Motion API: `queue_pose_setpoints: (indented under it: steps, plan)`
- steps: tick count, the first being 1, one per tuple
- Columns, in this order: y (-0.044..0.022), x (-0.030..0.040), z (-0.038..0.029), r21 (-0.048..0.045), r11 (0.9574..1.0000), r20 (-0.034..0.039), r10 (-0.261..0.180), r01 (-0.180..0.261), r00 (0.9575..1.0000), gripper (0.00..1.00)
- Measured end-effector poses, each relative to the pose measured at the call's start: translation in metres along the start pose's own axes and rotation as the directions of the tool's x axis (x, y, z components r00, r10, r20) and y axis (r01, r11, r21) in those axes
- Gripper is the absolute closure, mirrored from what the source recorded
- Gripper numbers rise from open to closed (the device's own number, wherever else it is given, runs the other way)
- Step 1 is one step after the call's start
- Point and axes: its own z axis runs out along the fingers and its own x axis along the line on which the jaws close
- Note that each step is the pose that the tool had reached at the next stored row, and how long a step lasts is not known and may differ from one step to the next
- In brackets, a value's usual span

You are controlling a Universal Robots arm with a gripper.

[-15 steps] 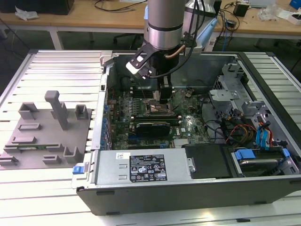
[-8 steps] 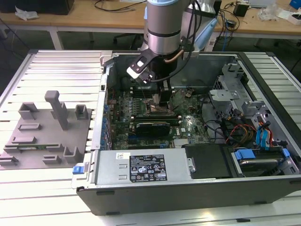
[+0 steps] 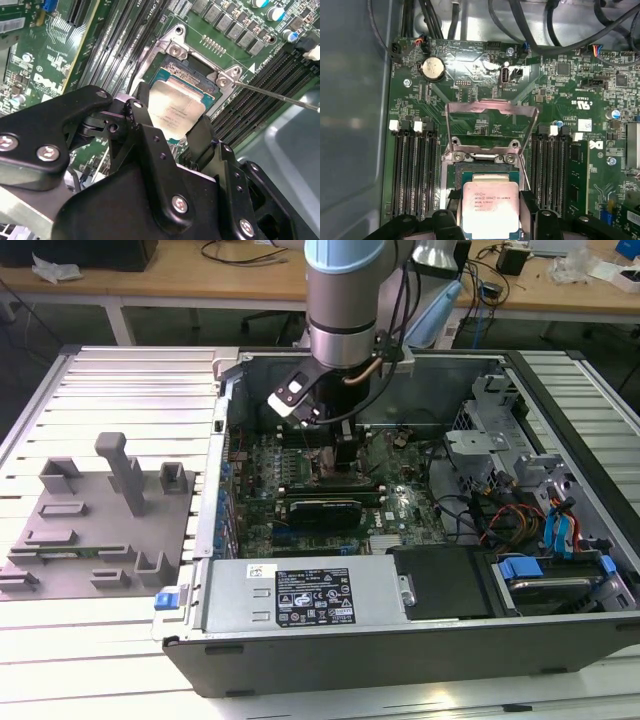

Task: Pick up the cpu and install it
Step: 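Place the cpu into insertion slot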

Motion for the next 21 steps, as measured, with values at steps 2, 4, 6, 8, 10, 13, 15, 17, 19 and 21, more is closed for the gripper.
queue_pose_setpoints:
  steps: [2, 4, 6, 8, 10, 13, 15, 17, 19, 21]
  plan:
    - [-0.0007, 0.0001, 0.0027, 0.0, 1.0, 0.0, 0.0, 0.0, 1.0, 0.46]
    - [-0.0009, 0.0003, 0.0054, 0.0, 1.0, 0.0, 0.0, 0.0, 1.0, 0.46]
    - [-0.001, 0.0004, 0.0075, 0.0, 1.0, 0.0, 0.001, -0.001, 1.0, 0.46]
    - [-0.0011, 0.0005, 0.0091, 0.0, 1.0, 0.0001, 0.002, -0.002, 1.0, 0.46]
    - [-0.0012, 0.0005, 0.0104, 0.0, 1.0, 0.0001, 0.005, -0.005, 1.0, 0.46]
    - [-0.0014, 0.0005, 0.0116, 0.0005, 0.9999, -0.0023, 0.017, -0.017, 0.9999, 0.46]
    - [-0.0015, 0.0006, 0.013, 0.0006, 0.9997, -0.0083, 0.026, -0.026, 0.9996, 0.46]
    - [-0.0015, 0.001, 0.0143, 0.0005, 0.9995, -0.017, 0.031, -0.031, 0.9994, 0.46]
    - [-0.0015, 0.0013, 0.0151, 0.0004, 0.9994, -0.0242, 0.034, -0.034, 0.9991, 0.46]
    - [-0.0017, 0.0012, 0.0162, 0.0007, 0.9993, -0.0261, 0.039, -0.039, 0.9989, 0.46]
